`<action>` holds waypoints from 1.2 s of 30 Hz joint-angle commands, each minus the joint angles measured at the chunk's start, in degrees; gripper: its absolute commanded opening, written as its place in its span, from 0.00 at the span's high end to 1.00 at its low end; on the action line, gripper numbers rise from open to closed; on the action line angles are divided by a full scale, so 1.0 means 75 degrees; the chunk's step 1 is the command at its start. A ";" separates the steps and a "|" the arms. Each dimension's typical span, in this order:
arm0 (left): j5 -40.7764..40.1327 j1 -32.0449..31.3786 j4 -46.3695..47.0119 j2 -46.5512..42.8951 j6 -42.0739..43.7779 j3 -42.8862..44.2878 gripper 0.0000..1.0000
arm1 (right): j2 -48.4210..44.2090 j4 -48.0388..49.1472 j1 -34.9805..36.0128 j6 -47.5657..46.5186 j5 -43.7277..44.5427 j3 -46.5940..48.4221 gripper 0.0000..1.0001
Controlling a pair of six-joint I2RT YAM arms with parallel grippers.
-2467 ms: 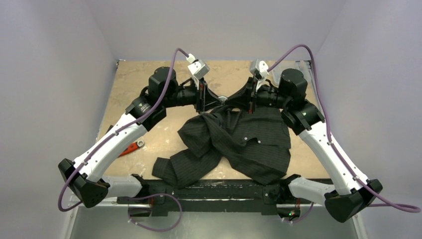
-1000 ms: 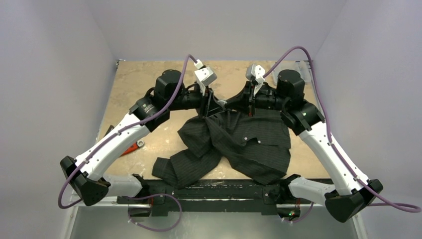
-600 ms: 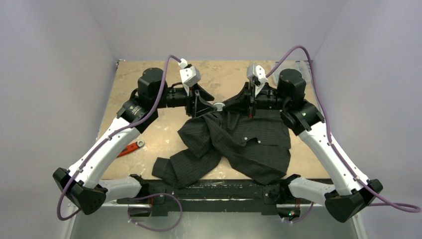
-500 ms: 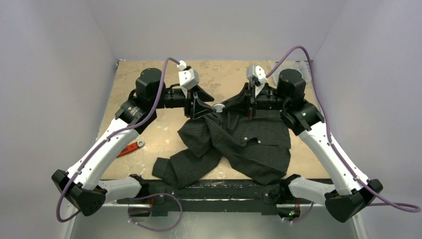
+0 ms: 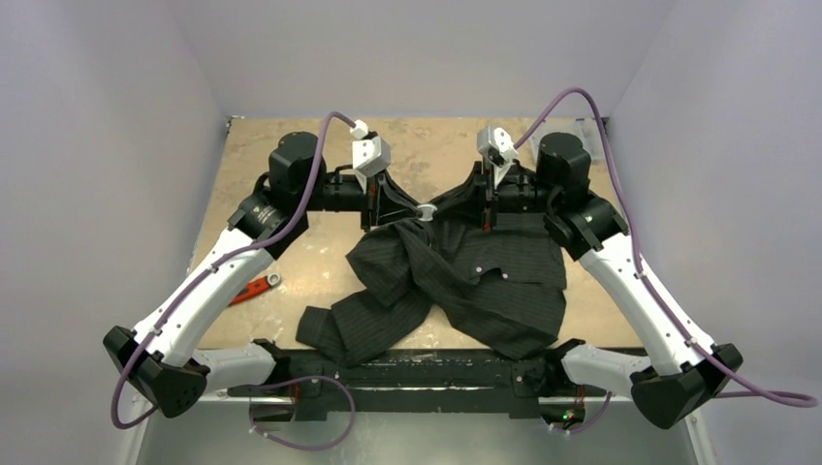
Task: Remove the brooch from the garment
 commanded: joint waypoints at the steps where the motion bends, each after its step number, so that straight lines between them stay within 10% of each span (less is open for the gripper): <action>1: -0.0105 0.0002 0.0340 0.0049 -0.0547 0.0217 1.00 | -0.0046 0.0234 -0.0001 0.0191 -0.0178 0.0348 0.99; 4: -0.0029 0.0475 0.1466 0.0078 -0.1971 -0.0056 1.00 | -0.0028 0.0160 -0.0032 0.0435 0.0144 0.0438 0.57; 6: 0.0192 0.0668 0.2491 0.0099 -0.2707 -0.0170 1.00 | -0.0080 0.0182 -0.0112 0.0630 0.0303 0.0359 0.45; 16: 0.1384 0.0686 0.4614 0.0301 -0.4128 -0.0418 1.00 | -0.0378 0.2079 -0.0439 0.2421 0.0030 -0.0119 0.30; 36: 0.0696 0.0437 0.4306 0.0200 -0.3904 -0.0487 1.00 | -0.0030 0.2847 -0.0376 0.3027 -0.0091 0.0317 0.40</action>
